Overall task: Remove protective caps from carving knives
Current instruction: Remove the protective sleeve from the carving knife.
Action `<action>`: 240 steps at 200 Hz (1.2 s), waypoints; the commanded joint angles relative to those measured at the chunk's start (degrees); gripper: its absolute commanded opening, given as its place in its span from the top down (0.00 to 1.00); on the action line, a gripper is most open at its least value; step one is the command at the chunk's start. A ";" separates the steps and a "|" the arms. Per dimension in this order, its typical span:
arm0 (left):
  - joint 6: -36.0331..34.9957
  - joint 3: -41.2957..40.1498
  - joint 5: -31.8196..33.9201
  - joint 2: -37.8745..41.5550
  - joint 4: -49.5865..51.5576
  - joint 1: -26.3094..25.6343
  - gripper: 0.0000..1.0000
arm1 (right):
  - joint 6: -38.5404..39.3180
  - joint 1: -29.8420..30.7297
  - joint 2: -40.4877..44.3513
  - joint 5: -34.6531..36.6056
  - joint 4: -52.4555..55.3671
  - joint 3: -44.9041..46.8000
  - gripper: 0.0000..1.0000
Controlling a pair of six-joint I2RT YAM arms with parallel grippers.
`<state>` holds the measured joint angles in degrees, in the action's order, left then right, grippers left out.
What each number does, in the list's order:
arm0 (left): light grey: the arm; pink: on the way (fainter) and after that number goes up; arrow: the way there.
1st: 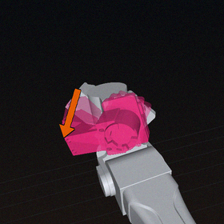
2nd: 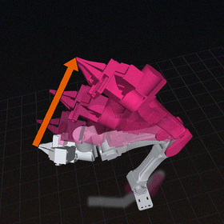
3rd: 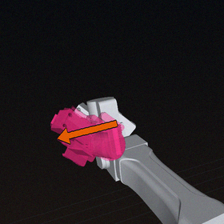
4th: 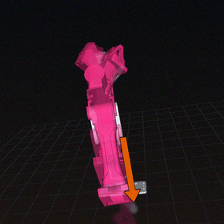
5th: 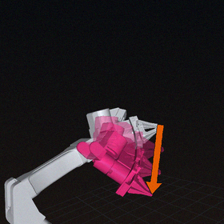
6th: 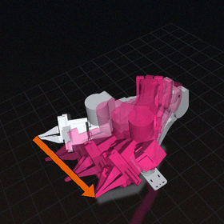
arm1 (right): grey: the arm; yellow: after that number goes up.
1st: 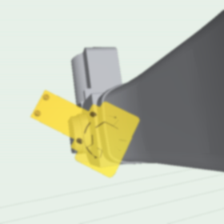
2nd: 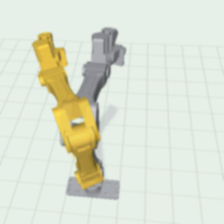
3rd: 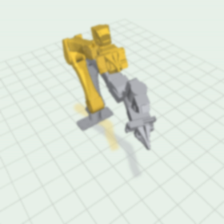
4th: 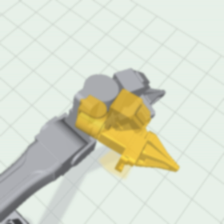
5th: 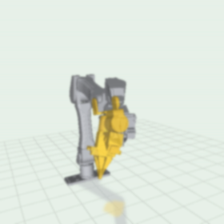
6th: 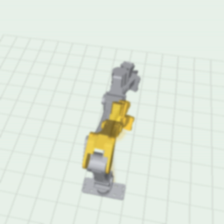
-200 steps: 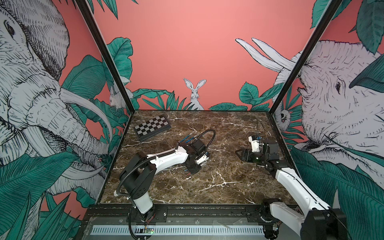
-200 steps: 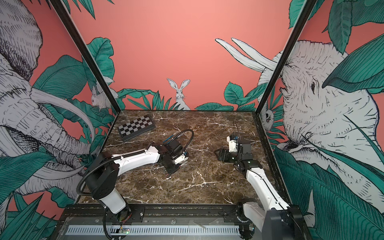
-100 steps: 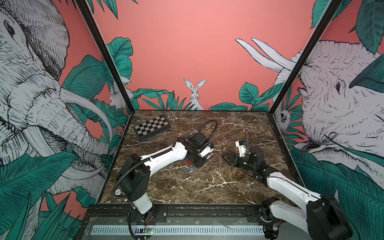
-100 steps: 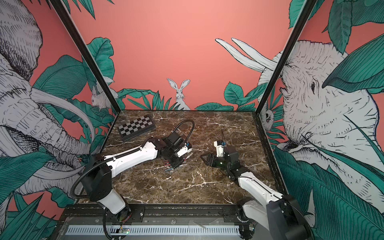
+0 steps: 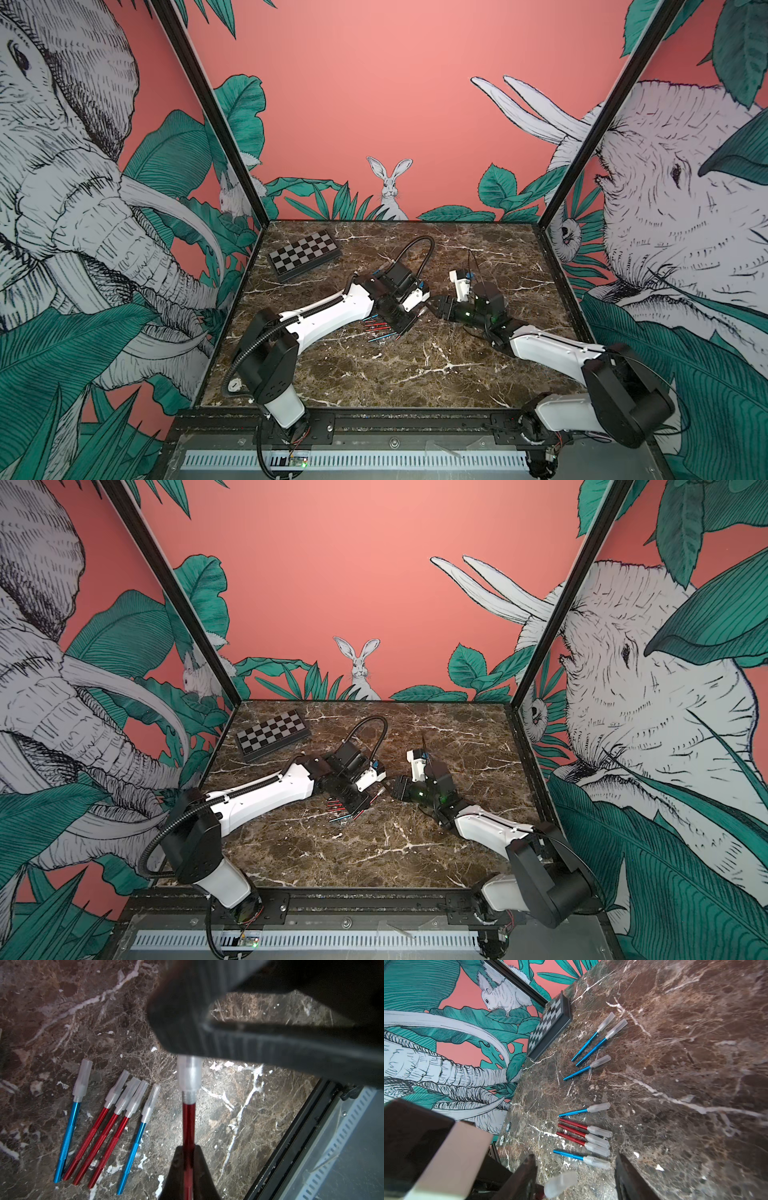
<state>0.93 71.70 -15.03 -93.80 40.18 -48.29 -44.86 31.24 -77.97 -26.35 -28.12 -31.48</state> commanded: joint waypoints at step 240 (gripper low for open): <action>1.15 0.64 1.29 1.34 -1.24 -0.13 0.95 | -4.35 3.49 0.18 8.35 -2.82 0.20 0.84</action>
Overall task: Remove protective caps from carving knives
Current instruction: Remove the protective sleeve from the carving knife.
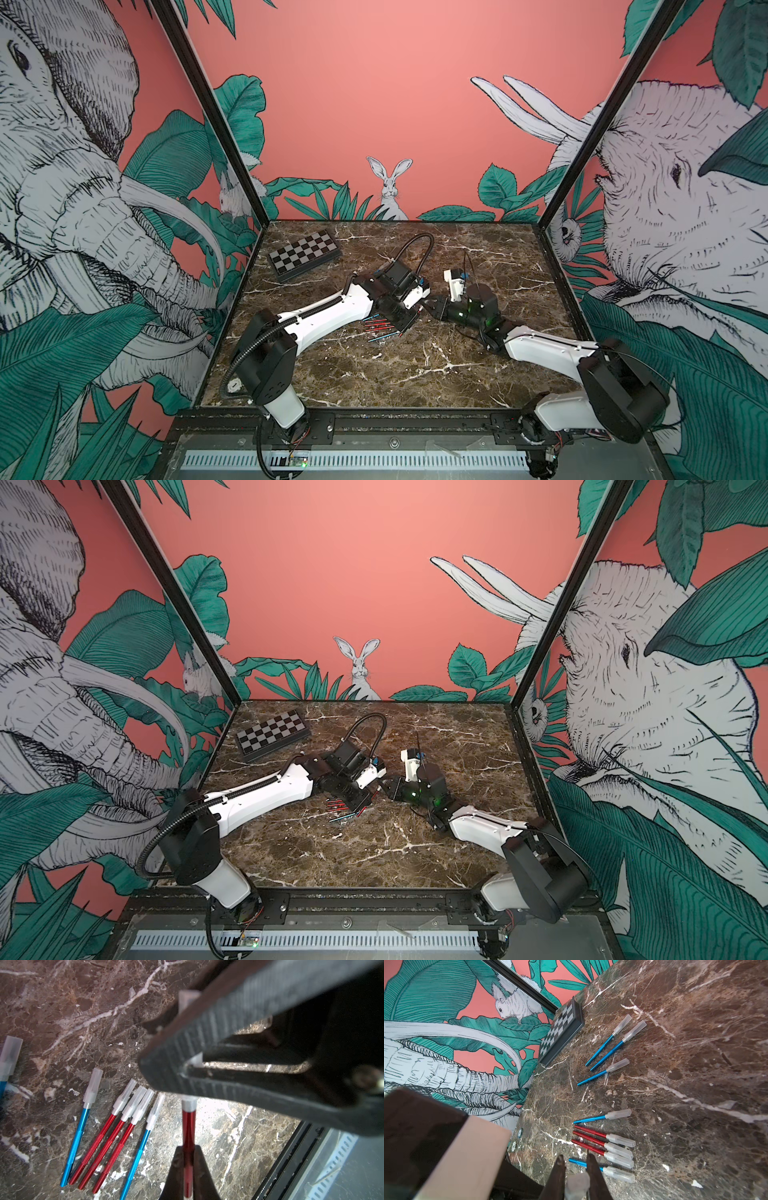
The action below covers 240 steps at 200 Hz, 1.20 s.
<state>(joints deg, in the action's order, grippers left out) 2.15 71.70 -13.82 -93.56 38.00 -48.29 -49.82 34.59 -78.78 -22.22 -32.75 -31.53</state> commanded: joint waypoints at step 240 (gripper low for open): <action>-1.18 -0.86 -1.12 -2.92 6.20 -0.14 1.00 | -5.43 -5.03 0.88 10.05 2.01 2.87 0.87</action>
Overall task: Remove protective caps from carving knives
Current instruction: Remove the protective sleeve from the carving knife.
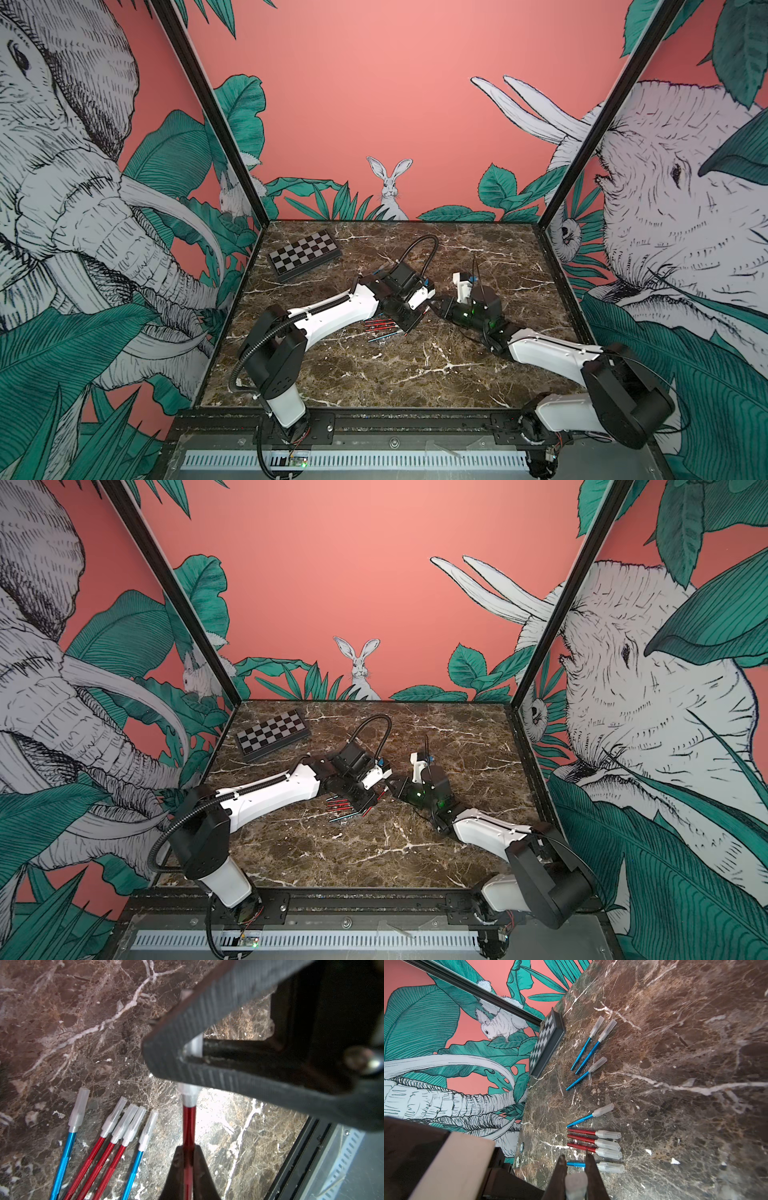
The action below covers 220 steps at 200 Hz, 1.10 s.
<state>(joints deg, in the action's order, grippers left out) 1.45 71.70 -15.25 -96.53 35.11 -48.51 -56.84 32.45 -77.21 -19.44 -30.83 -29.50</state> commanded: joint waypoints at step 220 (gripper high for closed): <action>-0.49 -1.24 1.26 -2.66 11.80 -0.45 1.00 | -0.58 -8.16 -4.07 11.59 -3.84 0.82 0.87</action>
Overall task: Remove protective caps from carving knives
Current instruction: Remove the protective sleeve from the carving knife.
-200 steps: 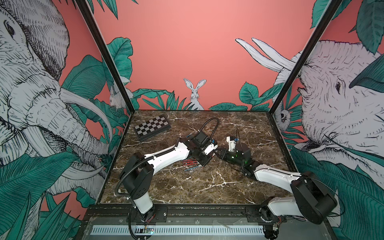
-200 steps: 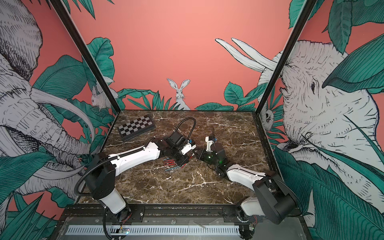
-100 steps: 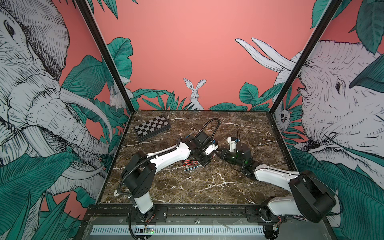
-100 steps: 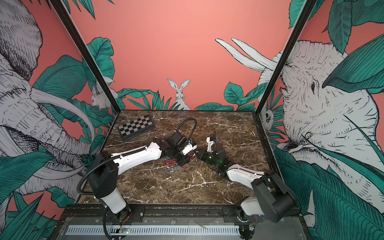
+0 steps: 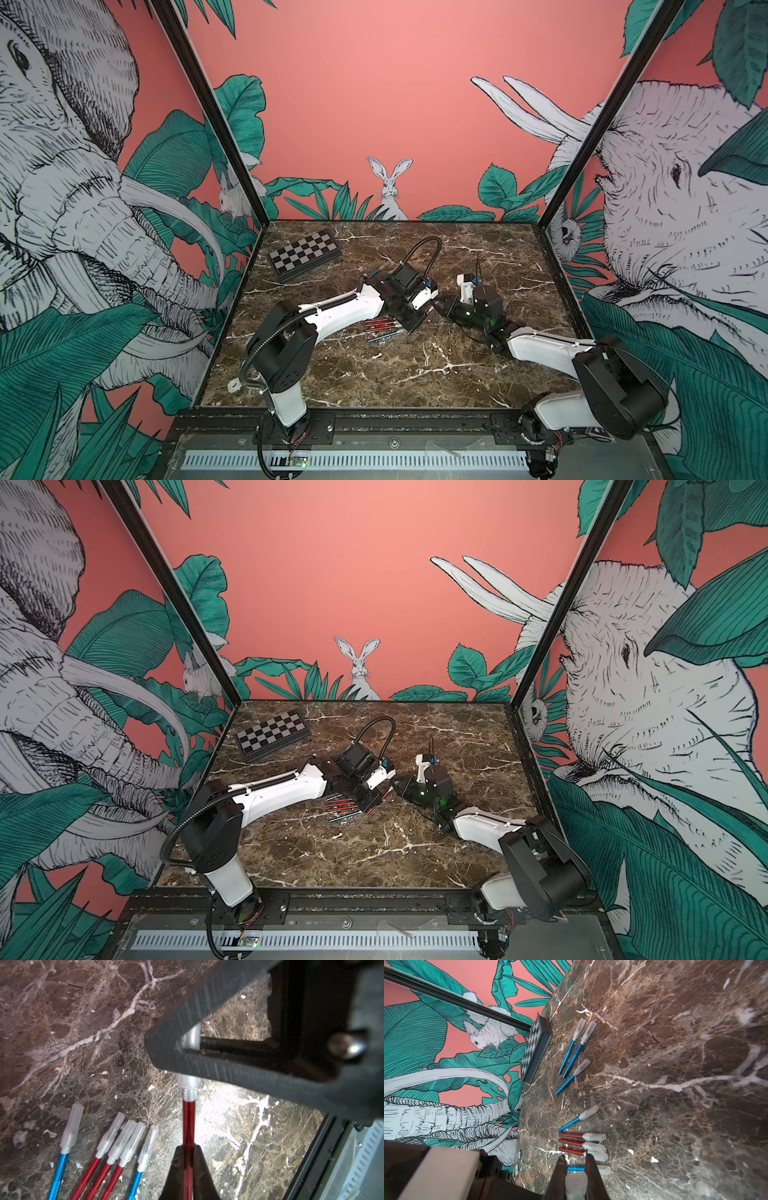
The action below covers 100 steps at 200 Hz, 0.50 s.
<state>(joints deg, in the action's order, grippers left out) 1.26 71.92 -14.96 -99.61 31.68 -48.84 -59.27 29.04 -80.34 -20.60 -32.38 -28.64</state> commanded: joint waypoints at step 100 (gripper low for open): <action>-0.56 -2.31 0.90 0.43 15.86 -0.37 1.00 | 2.21 -7.94 -1.86 12.55 -2.26 -0.15 0.85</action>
<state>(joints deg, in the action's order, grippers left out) 1.26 71.92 -14.44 -99.66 30.24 -48.99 -59.96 26.76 -81.38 -22.11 -33.26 -28.64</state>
